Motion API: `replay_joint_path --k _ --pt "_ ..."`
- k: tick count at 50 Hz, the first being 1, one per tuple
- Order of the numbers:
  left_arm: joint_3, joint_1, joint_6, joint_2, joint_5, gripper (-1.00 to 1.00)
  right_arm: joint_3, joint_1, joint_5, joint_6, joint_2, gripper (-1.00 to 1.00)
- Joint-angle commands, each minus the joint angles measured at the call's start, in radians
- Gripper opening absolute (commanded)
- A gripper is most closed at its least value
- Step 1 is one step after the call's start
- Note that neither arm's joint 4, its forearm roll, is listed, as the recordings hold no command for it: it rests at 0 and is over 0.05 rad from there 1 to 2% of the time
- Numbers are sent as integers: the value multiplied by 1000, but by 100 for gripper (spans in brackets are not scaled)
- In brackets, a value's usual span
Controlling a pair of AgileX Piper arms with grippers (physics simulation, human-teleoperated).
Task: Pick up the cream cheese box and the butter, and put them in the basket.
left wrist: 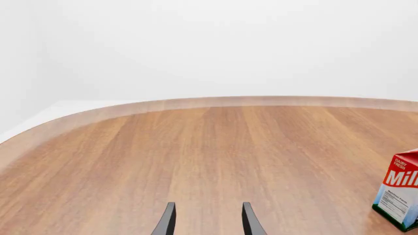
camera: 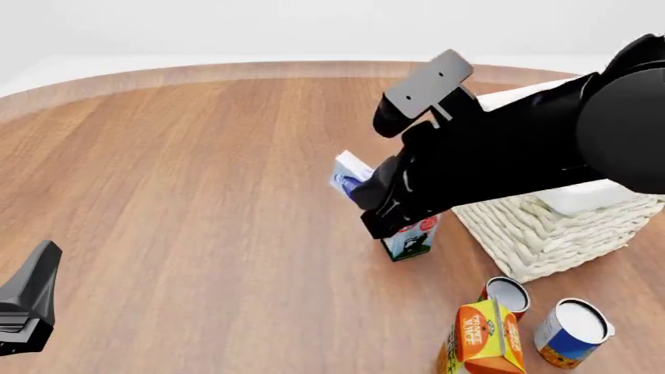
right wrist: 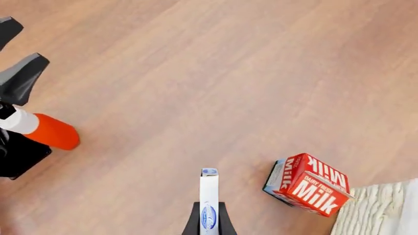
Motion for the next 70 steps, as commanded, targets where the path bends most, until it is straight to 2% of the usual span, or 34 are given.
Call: replay_joint_path --k 1,10,15,19,21,23,25,48,49,52,53,56,60,65,68,70 --pt "0 0 0 0 0 100 -80 -79 78 -66 -64 -100" --pt "0 0 0 0 0 100 -133 -155 121 -92 -100 -100" --pt "0 0 0 0 0 100 -163 -185 141 -85 -116 -100" --pt "0 0 0 0 0 100 -201 -232 165 -108 -133 -100" --pt "0 0 0 0 0 100 -219 -252 174 -101 -139 -100" --pt "0 0 0 0 0 100 -239 -231 184 -62 -139 -100" --pt "0 0 0 0 0 100 -236 -261 185 -74 -144 -100" --pt "0 0 0 0 0 100 -313 -496 224 -12 -184 -100" --pt "0 0 0 0 0 100 -342 -518 246 -14 -179 -100" --pt "0 0 0 0 0 100 -324 -551 230 -7 -188 -100" --pt "0 0 0 0 0 100 -352 -556 250 -4 -183 -100" --pt "0 0 0 0 0 100 -313 -590 233 -28 -193 -100" --pt "0 0 0 0 0 100 -341 -620 257 -8 -192 -100" --pt "0 0 0 0 0 100 -273 -660 205 8 -204 -100" --pt "0 0 0 0 0 100 -291 -684 220 14 -199 -100" --pt "0 0 0 0 0 100 -251 -693 198 13 -212 -100"
